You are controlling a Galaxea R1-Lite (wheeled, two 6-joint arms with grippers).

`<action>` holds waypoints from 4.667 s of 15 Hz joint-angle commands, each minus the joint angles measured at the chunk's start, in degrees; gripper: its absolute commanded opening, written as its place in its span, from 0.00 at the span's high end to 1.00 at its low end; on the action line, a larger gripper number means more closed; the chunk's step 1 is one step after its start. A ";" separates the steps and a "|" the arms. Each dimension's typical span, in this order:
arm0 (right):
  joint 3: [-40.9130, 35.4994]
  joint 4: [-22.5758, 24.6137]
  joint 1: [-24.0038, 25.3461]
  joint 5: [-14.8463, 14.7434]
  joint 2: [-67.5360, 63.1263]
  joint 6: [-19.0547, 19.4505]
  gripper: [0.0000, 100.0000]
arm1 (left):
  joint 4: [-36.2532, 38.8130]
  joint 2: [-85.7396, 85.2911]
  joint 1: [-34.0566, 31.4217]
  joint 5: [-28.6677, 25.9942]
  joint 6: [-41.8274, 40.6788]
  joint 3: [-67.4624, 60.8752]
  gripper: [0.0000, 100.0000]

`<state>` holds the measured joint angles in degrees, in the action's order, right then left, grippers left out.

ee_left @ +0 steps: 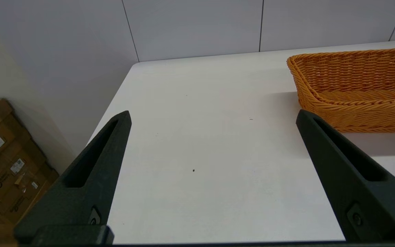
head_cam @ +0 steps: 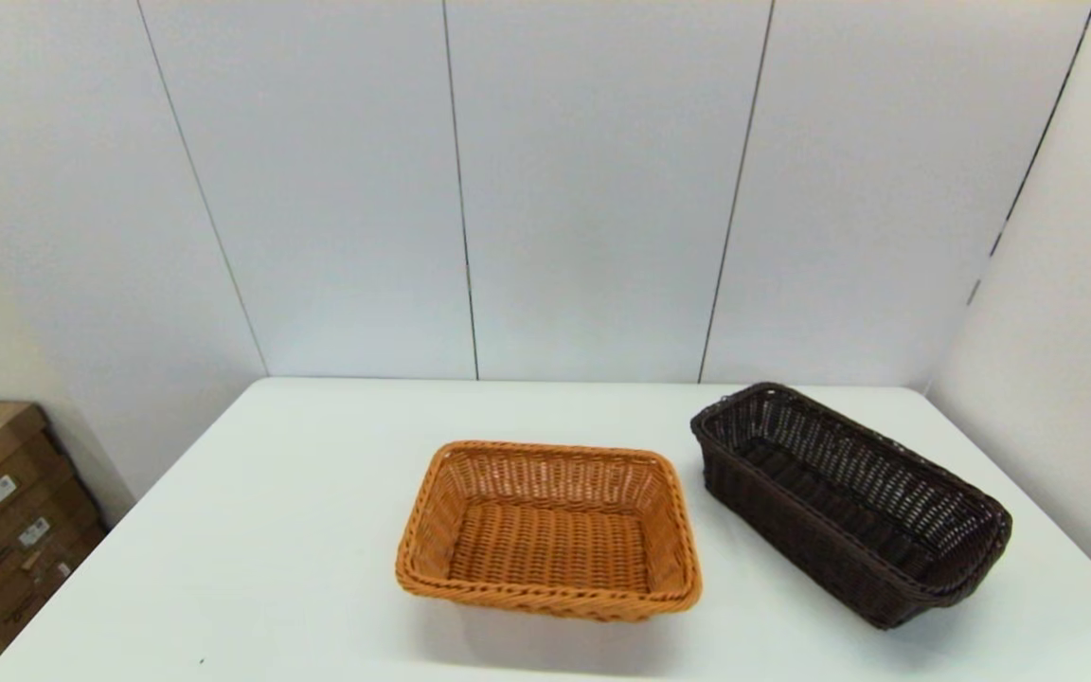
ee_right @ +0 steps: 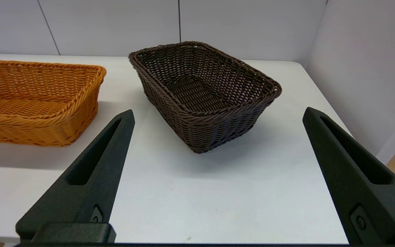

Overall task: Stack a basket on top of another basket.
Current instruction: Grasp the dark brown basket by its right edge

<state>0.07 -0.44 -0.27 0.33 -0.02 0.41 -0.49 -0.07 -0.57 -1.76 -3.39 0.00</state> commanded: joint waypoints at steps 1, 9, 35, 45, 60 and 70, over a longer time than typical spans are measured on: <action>0.01 0.00 0.00 0.02 0.02 0.02 0.00 | 0.05 -0.01 0.05 0.00 -0.04 -0.09 0.00; 0.01 0.00 0.00 0.02 0.02 0.02 0.00 | -0.04 -0.01 -0.04 0.00 -0.04 -0.09 0.00; 0.01 0.00 0.00 0.02 0.02 0.29 0.00 | -0.04 -0.01 -0.04 0.00 -0.04 -0.09 0.00; 5.73 -1.32 0.00 6.00 0.02 3.36 0.00 | 0.05 -0.01 -0.04 0.00 -0.04 -0.09 0.00; 29.37 -5.45 0.00 8.64 -47.61 2.84 0.00 | -0.04 -0.01 -0.04 0.00 -0.04 -0.09 0.00; 39.65 -5.54 -0.35 0.37 -78.02 -3.14 0.00 | -0.04 -0.01 0.05 0.00 -0.04 -0.09 0.00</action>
<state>38.67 -5.95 -1.37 0.88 -70.51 -2.41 -0.51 -0.07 -0.57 -1.76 -3.41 0.00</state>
